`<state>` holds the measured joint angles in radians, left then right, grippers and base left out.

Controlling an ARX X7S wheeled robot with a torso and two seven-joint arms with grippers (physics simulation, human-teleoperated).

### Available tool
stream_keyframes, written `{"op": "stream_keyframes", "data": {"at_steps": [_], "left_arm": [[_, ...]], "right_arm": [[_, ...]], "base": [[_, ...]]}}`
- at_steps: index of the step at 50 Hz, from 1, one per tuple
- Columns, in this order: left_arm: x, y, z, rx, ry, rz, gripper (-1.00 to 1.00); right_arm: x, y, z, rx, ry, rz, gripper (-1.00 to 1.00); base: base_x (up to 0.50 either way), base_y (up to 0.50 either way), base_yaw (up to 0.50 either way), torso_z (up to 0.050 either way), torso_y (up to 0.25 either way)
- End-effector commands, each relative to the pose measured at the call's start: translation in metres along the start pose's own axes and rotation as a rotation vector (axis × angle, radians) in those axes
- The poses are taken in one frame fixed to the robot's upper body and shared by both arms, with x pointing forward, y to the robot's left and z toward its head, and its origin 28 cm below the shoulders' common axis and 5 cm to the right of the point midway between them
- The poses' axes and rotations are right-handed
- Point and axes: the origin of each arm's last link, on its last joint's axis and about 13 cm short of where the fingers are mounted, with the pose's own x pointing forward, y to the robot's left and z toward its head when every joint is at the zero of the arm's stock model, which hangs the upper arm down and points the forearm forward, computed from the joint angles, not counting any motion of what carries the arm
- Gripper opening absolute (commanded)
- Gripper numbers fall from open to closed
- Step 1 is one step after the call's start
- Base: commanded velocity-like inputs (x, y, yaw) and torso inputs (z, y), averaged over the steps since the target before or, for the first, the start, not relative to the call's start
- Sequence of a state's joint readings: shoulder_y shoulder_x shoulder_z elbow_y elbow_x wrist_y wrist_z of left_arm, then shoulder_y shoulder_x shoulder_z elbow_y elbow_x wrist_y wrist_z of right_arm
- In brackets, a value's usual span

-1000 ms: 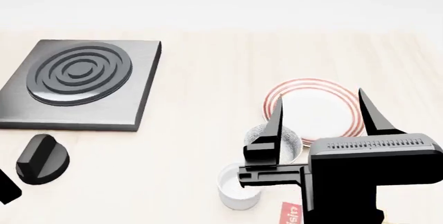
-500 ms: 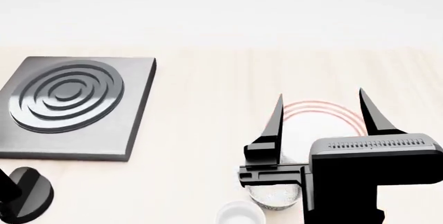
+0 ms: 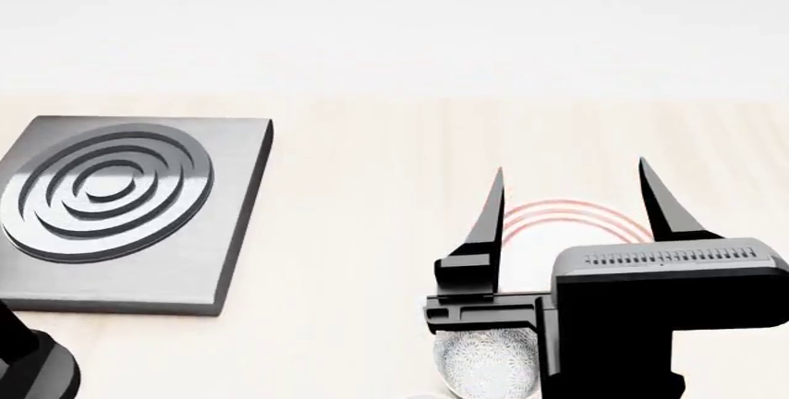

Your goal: Pick the akita bowl between the plate and the ramekin and place it on the plate.

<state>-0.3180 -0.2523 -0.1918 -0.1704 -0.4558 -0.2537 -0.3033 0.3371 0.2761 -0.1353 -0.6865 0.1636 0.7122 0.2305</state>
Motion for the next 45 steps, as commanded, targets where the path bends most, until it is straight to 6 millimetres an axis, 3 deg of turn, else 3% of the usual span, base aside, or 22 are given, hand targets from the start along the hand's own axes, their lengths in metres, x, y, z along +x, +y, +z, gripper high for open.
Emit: {"op": "stream_keyframes", "data": {"at_steps": [1,17,20,26,32,35,45], "left_arm": [[0.0,0.0,0.0,0.0,0.001,0.0,1.0],[0.0,0.0,0.0,0.0,0.0,0.0,1.0],[0.0,0.0,0.0,0.0,0.0,0.0,1.0],[0.0,0.001,0.0,0.0,0.0,0.001,1.0],[0.0,0.0,0.001,-0.001,0.001,0.002,1.0],[0.0,0.0,0.001,-0.001,0.001,0.003,1.0],[0.0,0.001,0.001,-0.006,0.004,0.007,1.0]], "right_arm": [[0.0,0.0,0.0,0.011,-0.002,-0.004,1.0],[0.005,0.001,-0.01,-0.015,0.139,-0.072,1.0],[0.007,0.002,-0.01,0.071,0.195,-0.061,1.0],[0.01,0.001,-0.012,0.076,0.292,-0.038,1.0],[0.012,0.001,-0.017,0.062,0.321,-0.026,1.0],[0.013,0.003,-0.02,-0.035,0.32,-0.011,1.0],[0.019,0.008,-0.028,0.116,0.444,-0.072,1.0]], "base": [[0.25,0.0,0.0,0.0,0.0],[0.07,0.0,0.0,0.0,0.0],[0.0,0.0,0.0,0.0,0.0],[0.0,0.0,0.0,0.0,0.0],[0.0,0.0,0.0,0.0,0.0],[0.0,0.0,0.0,0.0,0.0],[0.0,0.0,0.0,0.0,0.0]]}}
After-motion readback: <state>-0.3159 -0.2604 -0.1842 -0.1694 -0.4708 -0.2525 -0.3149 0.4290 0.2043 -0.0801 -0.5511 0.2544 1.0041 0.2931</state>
